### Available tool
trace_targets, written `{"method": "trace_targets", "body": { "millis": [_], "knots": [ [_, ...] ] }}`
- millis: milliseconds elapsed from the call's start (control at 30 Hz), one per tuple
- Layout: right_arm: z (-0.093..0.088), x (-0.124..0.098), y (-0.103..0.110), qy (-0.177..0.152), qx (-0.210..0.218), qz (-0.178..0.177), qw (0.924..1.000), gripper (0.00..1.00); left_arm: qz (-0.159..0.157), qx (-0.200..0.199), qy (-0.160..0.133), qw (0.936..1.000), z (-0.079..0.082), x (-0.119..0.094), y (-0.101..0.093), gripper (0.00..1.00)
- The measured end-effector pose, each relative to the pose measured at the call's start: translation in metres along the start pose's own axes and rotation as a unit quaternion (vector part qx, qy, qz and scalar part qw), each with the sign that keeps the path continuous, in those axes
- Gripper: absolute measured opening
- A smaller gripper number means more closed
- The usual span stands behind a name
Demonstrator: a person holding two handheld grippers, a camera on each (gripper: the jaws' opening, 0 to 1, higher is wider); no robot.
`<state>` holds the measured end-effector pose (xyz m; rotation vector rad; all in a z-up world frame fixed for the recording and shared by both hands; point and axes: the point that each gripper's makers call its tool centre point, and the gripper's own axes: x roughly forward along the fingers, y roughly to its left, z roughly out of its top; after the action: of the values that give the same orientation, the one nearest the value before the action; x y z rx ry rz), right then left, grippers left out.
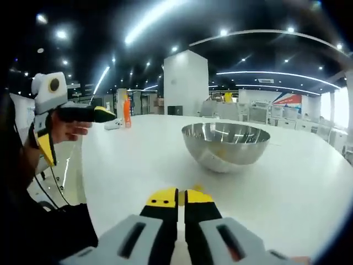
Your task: Pick up the QQ candy scattered on the table and place it into the stainless steel bowl on the table
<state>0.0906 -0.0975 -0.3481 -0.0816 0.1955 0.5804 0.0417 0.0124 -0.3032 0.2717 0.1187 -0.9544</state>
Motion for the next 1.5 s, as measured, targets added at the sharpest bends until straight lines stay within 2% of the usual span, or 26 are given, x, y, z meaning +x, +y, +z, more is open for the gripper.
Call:
{"method": "trace_targets", "body": {
  "millis": [167,333,633,667,800,967,1267,1500],
  "knots": [
    [0.043,-0.008,0.003,-0.04,-0.024,0.002,0.9989,0.02,0.001,0.0,0.0,1.0,0.0,0.0,0.001,0.88],
    [0.07,-0.012,0.003,-0.059,-0.045,-0.002,0.9972,0.03,0.002,-0.001,0.0,1.0,0.0,-0.001,0.002,0.88],
    [0.133,-0.018,-0.023,-0.113,-0.07,-0.029,0.9907,0.03,0.002,0.002,0.002,1.0,-0.001,0.0,0.004,0.88],
    [0.168,-0.024,-0.029,-0.142,-0.089,-0.037,0.9852,0.03,0.004,0.003,0.005,1.0,-0.002,0.0,0.005,0.87],
    [0.19,-0.021,-0.037,-0.155,-0.105,-0.046,0.9812,0.03,0.001,0.003,0.003,1.0,-0.001,0.002,0.004,0.87],
    [0.19,-0.002,-0.053,-0.14,-0.114,-0.06,0.9817,0.03,0.001,0.006,0.005,1.0,0.0,0.002,0.003,0.87],
    [0.152,0.048,-0.088,-0.083,-0.095,-0.079,0.9889,0.03,0.004,0.007,0.005,1.0,0.001,-0.002,0.004,0.88],
    [0.122,0.075,-0.095,-0.045,-0.08,-0.07,0.9933,0.03,0.006,0.007,0.005,0.9999,0.001,-0.003,0.005,0.87]
  ]
}}
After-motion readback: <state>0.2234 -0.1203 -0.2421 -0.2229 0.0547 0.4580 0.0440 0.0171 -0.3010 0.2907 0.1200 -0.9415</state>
